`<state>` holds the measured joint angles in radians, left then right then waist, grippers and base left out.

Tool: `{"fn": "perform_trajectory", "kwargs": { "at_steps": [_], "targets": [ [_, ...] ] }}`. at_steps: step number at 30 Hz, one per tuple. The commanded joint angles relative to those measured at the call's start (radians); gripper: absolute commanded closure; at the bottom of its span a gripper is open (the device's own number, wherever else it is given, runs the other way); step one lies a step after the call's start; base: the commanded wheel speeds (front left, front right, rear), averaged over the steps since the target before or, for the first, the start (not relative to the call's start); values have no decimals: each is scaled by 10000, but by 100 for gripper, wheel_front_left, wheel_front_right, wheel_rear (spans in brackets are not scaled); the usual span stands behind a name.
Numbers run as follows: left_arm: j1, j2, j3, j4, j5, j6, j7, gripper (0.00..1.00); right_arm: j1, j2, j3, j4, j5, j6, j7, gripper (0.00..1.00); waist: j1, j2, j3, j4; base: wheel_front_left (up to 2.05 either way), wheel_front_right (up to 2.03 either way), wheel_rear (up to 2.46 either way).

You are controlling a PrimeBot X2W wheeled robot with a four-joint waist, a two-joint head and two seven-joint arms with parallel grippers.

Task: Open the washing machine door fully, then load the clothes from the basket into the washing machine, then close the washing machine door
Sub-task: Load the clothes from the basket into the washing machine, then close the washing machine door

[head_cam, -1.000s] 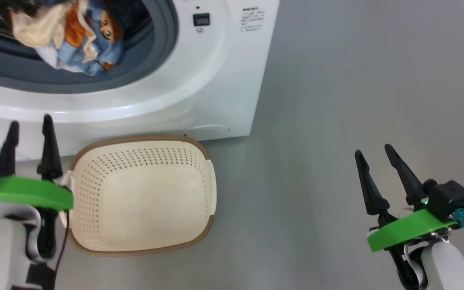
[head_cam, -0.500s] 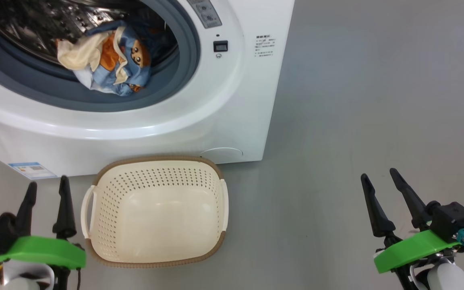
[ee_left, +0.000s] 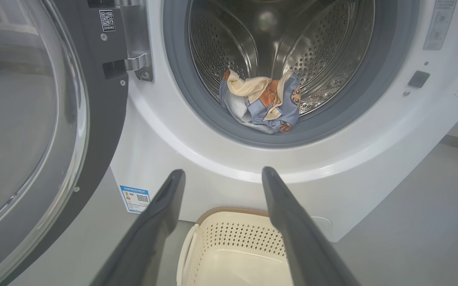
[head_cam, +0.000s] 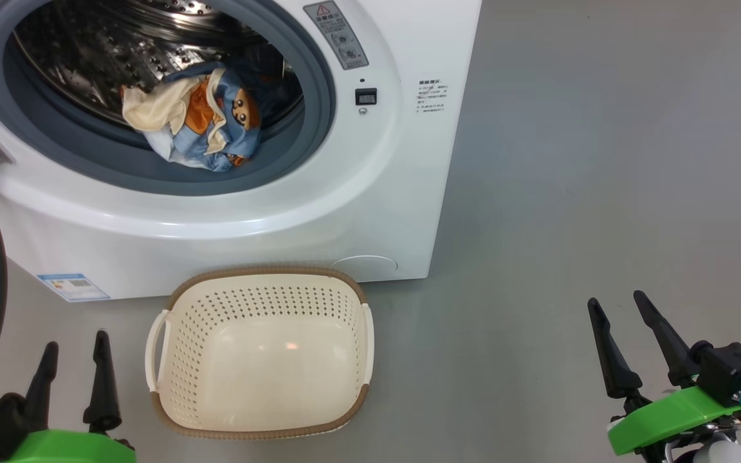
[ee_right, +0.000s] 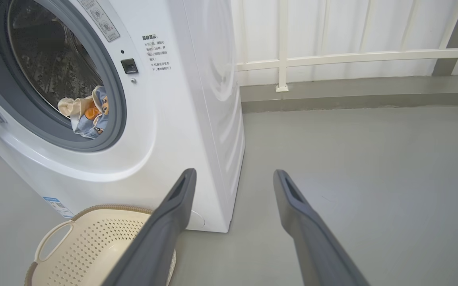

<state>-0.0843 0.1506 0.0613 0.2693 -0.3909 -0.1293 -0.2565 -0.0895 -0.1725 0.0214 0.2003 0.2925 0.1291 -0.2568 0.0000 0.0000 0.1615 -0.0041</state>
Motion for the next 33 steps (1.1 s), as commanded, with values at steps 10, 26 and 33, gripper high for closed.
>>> {"fn": "perform_trajectory", "kwargs": {
  "at_steps": [10, 26, 33],
  "targets": [
    [49, 188, 415, -385, 74, -14, -53, 0, 143, -186, 165, -257, 24, 16, -49, 0, 0, 0, -62, -9, 0, 0, 0],
    [64, 173, 330, -336, 104, -14, -53, 0, 222, -169, 161, -285, 12, 16, -49, 0, 0, 0, -117, -45, -13, 13, 0],
    [32, 134, 356, -413, 20, -14, -53, 0, 196, -157, 163, -290, 6, 16, -49, 0, 0, 0, -76, -18, -111, 111, 0]
  ]
}}
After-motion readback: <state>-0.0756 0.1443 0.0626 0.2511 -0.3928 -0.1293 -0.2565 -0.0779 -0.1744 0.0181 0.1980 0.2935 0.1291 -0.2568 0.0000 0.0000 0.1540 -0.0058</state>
